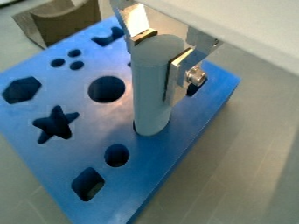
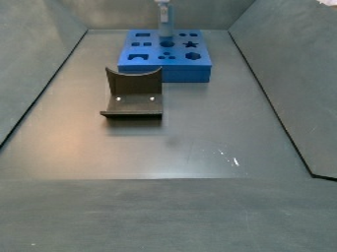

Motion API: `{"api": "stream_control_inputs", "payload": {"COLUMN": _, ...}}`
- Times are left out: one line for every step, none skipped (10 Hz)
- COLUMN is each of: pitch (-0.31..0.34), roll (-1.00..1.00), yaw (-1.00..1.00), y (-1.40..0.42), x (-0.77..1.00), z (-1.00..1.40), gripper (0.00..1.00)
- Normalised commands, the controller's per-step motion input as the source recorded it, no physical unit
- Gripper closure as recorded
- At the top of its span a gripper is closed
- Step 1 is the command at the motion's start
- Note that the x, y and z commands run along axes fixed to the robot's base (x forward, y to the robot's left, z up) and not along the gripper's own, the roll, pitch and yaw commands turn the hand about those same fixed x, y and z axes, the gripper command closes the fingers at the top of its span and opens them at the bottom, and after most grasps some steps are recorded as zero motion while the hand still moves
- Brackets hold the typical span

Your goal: Insert the oval object.

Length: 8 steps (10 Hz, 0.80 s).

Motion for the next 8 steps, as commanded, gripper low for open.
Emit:
{"api": "stream_control_inputs", "payload": {"pitch": 0.000, "roll": 0.08, "yaw": -0.14, "y": 0.00, "x": 0.05, "z": -0.48, "gripper": 1.00}}
{"api": "stream_control_inputs", "payload": {"pitch": 0.000, "roll": 0.06, "yaw": -0.12, "y": 0.00, "x": 0.07, "z": -0.41, "gripper": 1.00}}
{"api": "stream_control_inputs", "payload": {"pitch": 0.000, "roll": 0.06, "yaw": -0.09, "y": 0.00, "x": 0.09, "z": -0.40, "gripper": 1.00}}
{"api": "stream_control_inputs", "payload": {"pitch": 0.000, "roll": 0.06, "yaw": -0.06, "y": -0.01, "x": 0.09, "z": -0.35, "gripper": 1.00}}
{"api": "stream_control_inputs", "payload": {"pitch": 0.000, "roll": 0.02, "yaw": -0.04, "y": -0.01, "x": 0.08, "z": -0.28, "gripper": 1.00}}
{"api": "stream_control_inputs", "payload": {"pitch": 0.014, "roll": 0.00, "yaw": -0.04, "y": 0.00, "x": 0.12, "z": -0.23, "gripper": 1.00}}
{"api": "stream_control_inputs", "payload": {"pitch": 0.000, "roll": -0.03, "yaw": 0.00, "y": 0.00, "x": 0.08, "z": -0.13, "gripper": 1.00}}
{"api": "stream_control_inputs", "payload": {"pitch": 0.003, "roll": -0.01, "yaw": 0.00, "y": 0.00, "x": 0.00, "z": 0.00, "gripper": 1.00}}
